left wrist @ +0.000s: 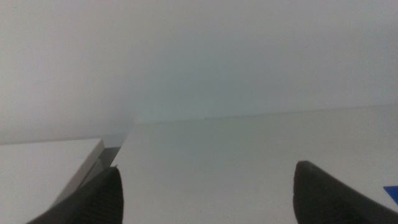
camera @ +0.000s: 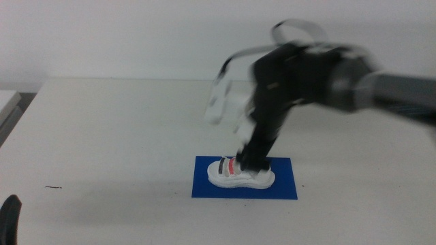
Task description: Use one arm to grab the shoe from the table and place it on the mat.
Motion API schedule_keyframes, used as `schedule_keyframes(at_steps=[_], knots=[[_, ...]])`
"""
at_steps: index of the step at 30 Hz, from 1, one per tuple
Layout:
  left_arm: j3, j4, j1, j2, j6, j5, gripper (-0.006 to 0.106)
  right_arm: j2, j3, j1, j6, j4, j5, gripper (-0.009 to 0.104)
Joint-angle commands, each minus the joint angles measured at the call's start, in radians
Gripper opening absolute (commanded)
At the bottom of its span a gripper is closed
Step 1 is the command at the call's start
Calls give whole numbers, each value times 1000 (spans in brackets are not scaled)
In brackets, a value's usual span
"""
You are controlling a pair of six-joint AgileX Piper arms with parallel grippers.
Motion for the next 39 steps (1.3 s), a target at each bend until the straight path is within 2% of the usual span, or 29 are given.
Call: schedule_keyframes(at_steps=[1, 5, 7, 10, 13, 15, 20, 28, 39], knots=[[0, -4, 0, 5, -3, -12, 94, -202, 106, -36, 172, -62, -98, 74], [0, -4, 0, 5, -3, -12, 94, -546, 464, -129, 580, -94, -407, 74], [0, -4, 0, 5, -3, -12, 94, -734, 671, -196, 698, -83, -548, 74], [0, -4, 0, 5, -3, -12, 94, -992, 928, -311, 719, -40, -719, 74], [0, -4, 0, 5, -3, -12, 94, -1211, 1156, -404, 605, 17, -830, 74], [0, -4, 0, 5, -3, -12, 94, -1331, 1256, -449, 560, 52, -848, 74], [0, -4, 0, 5, -3, -12, 94, -1545, 1394, -515, 569, 87, -872, 74], [0, -4, 0, 5, -3, -12, 94, -1727, 1547, -623, 569, 84, -868, 74], [0, -4, 0, 5, -3, -12, 94, -1955, 1611, -633, 569, 75, -847, 74]])
